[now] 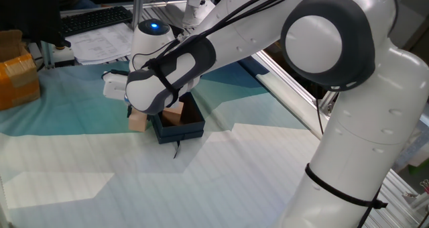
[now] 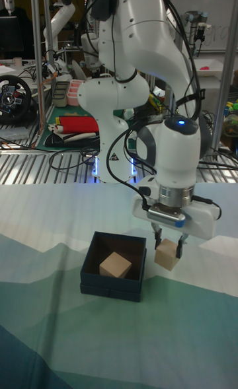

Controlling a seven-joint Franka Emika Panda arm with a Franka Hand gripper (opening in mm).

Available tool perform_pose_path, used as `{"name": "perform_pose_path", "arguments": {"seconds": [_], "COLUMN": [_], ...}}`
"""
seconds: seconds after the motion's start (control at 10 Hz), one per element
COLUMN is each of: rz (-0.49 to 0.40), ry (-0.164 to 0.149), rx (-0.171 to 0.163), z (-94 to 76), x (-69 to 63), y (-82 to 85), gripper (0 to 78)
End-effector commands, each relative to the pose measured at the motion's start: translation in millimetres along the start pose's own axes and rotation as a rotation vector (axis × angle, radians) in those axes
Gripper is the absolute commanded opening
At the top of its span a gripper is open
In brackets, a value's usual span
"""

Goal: Take everything out of the gift box

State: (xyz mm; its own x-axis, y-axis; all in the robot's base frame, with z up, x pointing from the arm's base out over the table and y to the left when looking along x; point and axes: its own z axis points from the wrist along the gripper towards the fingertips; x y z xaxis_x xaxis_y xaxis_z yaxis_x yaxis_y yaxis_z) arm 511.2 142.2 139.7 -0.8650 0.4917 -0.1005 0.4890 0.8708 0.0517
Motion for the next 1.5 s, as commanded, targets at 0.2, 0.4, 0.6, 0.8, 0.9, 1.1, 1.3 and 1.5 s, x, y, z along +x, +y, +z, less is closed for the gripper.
{"name": "perform_pose_path", "arguments": {"seconds": [0.2, 0.4, 0.6, 0.8, 0.9, 1.1, 1.3, 1.5], "rz": [0.004, 0.01, 0.012, 0.012, 0.012, 0.012, 0.012, 0.012], "ry": [-0.002, -0.001, -0.001, -0.001, -0.001, -0.001, -0.001, -0.001], "rx": [-0.002, -0.002, -0.001, -0.001, -0.001, -0.001, -0.001, -0.001], "z": [-1.5, -2.5, -2.8, -2.8, -2.8, -2.8, -2.8, -2.8], "x": [-0.7, 0.3, 0.5, 0.5, 0.5, 0.5, 0.5, 0.5], "y": [0.9, 1.7, 1.8, 1.8, 1.8, 1.8, 1.8, 1.8], "gripper": [1.3, 1.3, 77.5, 77.5, 77.5, 77.5, 77.5, 77.5]}}
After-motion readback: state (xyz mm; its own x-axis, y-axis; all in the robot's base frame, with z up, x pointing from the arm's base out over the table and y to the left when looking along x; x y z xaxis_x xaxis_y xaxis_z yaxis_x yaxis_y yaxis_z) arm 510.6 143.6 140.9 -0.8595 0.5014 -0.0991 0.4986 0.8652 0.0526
